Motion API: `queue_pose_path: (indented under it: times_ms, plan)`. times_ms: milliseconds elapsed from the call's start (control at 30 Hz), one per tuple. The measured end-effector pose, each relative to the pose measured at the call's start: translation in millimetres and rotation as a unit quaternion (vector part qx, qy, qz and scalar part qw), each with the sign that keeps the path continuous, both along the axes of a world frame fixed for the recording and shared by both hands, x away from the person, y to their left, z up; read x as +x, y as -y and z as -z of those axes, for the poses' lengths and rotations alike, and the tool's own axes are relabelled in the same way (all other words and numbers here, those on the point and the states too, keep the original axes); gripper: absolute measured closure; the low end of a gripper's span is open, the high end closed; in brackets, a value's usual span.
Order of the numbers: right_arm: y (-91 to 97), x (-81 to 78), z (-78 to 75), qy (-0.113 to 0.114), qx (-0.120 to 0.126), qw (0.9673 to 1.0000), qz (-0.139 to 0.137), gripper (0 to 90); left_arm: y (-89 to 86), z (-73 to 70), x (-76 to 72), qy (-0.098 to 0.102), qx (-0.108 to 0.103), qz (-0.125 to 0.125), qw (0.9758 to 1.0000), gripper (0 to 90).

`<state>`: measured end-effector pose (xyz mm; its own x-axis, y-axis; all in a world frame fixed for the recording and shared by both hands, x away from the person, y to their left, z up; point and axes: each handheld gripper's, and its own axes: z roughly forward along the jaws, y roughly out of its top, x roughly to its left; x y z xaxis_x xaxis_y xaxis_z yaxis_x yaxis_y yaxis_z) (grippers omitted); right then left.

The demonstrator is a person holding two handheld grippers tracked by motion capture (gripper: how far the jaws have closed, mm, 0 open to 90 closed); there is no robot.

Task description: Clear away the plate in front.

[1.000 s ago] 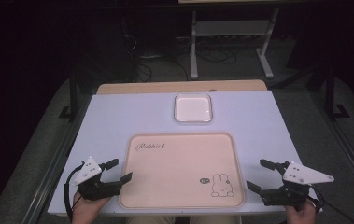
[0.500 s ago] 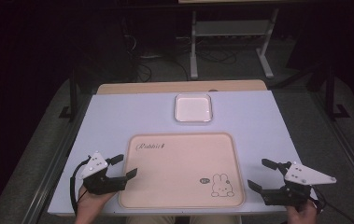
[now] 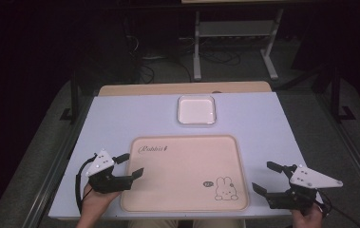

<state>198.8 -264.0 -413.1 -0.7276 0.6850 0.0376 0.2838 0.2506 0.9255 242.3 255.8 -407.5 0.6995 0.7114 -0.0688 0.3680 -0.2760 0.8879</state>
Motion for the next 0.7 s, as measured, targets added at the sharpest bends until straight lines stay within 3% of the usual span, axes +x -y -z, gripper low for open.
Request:
queue_pose_path:
  times_ms: [533, 700]
  plan:
    - [1.0, -0.2, -0.3, 0.003, 0.002, 1.0000, 0.002, 13.1, 22.4, -21.2, 37.6, -0.008, 0.020, 0.028, 0.9994, 24.6]
    - [1.2, -0.1, -0.2, 0.004, 0.003, 1.0000, 0.000, 13.1, 29.4, -24.5, 51.6, -0.025, 0.019, 0.032, 0.9990, 25.8]
